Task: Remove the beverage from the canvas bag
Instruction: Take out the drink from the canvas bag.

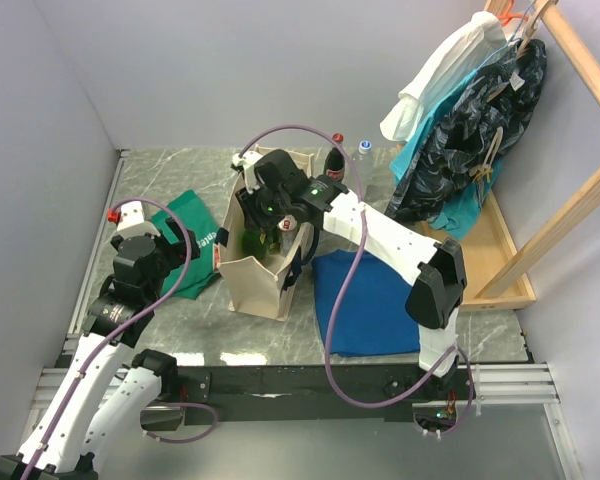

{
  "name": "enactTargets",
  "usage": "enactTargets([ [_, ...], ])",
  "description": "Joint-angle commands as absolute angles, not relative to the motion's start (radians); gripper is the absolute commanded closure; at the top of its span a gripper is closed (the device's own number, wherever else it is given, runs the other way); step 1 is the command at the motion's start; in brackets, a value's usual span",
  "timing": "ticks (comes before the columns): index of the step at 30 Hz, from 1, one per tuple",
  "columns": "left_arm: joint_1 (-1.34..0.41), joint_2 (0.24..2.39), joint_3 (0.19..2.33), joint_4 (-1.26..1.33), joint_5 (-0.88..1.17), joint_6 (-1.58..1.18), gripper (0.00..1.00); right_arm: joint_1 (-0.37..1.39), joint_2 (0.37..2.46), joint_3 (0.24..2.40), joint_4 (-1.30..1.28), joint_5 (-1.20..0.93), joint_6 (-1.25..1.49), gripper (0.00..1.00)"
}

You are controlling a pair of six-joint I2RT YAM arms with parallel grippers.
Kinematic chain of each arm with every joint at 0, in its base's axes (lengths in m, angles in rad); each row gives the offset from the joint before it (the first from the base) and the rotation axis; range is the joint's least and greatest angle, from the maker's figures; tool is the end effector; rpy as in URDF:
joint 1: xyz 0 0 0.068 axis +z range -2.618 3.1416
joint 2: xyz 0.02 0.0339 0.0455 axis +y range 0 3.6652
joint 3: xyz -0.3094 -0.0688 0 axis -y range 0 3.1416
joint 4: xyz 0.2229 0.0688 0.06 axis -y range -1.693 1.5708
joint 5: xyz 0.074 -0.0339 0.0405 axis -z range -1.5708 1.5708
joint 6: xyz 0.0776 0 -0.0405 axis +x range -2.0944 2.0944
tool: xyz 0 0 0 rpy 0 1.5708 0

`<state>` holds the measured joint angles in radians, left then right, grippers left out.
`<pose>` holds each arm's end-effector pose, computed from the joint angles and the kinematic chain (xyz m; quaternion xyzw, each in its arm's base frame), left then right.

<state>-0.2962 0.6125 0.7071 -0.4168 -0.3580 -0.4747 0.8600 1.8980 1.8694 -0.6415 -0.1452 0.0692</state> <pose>0.1248 -0.0097 0.3257 -0.1748 0.7860 -0.0824 0.5873 0.2930 0.3576 0.3664 -0.3750 0.8165 0.2529 0.3589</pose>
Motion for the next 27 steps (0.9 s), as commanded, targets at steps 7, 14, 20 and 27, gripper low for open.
enactTargets([
  [7, -0.299, 0.603, 0.742, -0.402, -0.371, -0.476, 0.04, 0.856, 1.778, 1.974, -0.505, -0.12, 0.067, 1.0],
  [14, -0.301, 0.604, 0.742, -0.403, -0.371, -0.476, 0.04, 0.856, 1.773, 1.99, -0.512, -0.113, 0.064, 1.0],
  [20, -0.301, 0.604, 0.741, -0.402, -0.368, -0.476, 0.04, 0.856, 1.787, 2.052, -0.569, -0.138, 0.063, 1.0],
  [27, -0.299, 0.604, 0.744, -0.402, -0.359, -0.477, 0.04, 0.854, 1.789, 2.12, -0.649, -0.17, 0.052, 1.0],
])
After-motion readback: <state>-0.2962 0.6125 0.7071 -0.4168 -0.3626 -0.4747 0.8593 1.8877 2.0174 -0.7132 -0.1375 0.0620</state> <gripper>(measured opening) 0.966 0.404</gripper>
